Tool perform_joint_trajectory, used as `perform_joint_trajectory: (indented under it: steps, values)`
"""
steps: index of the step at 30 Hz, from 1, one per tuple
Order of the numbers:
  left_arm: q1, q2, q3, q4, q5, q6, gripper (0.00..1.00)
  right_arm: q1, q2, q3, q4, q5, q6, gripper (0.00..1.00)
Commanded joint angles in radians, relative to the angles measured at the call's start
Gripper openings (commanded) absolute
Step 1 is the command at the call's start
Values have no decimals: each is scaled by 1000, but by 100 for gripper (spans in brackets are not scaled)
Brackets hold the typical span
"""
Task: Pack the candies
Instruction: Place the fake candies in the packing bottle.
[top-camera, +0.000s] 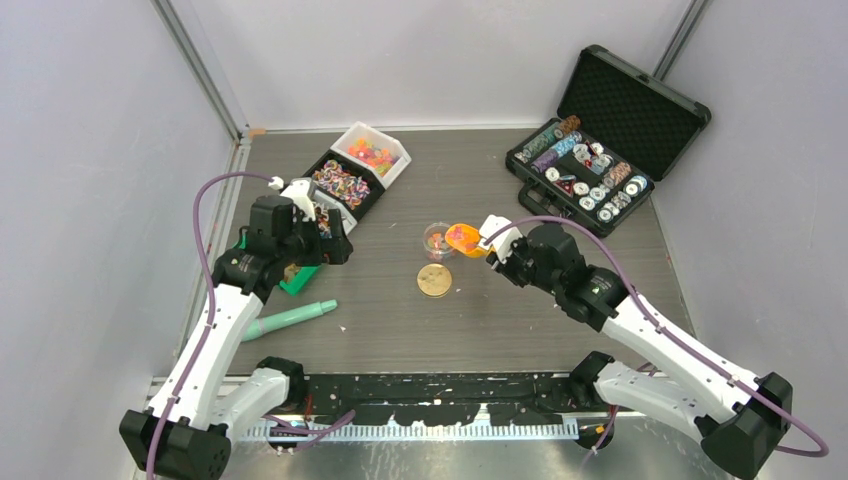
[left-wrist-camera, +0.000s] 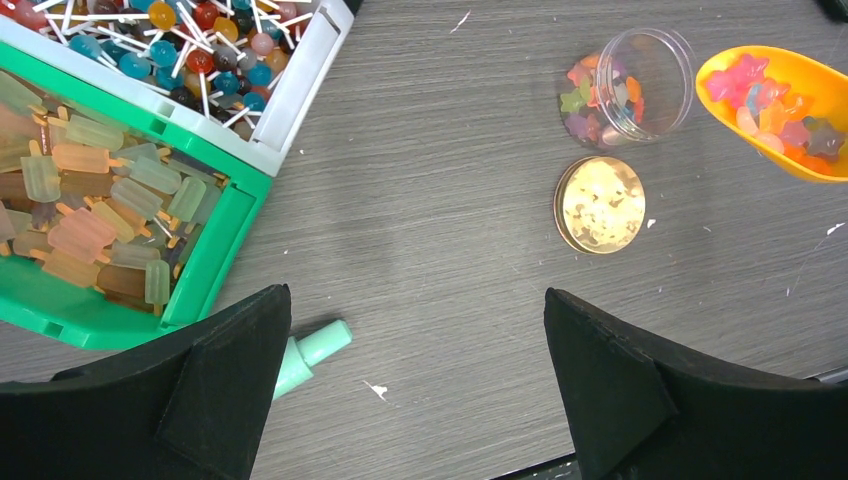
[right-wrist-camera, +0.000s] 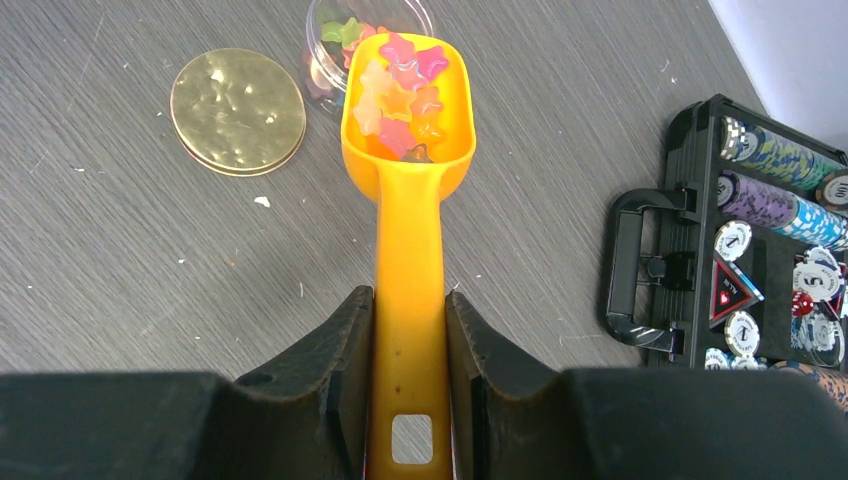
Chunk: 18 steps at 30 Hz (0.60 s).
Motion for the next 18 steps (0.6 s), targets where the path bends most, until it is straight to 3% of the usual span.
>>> perform_joint_trajectory:
  steps: [1, 18]
  values:
    - [-6, -15, 37, 1, -14, 19, 100, 6, 26, 72, 15, 3, -21, 0]
    - [-19, -16, 36, 0, -18, 20, 100, 8, 128, 175, -94, -17, -62, 0]
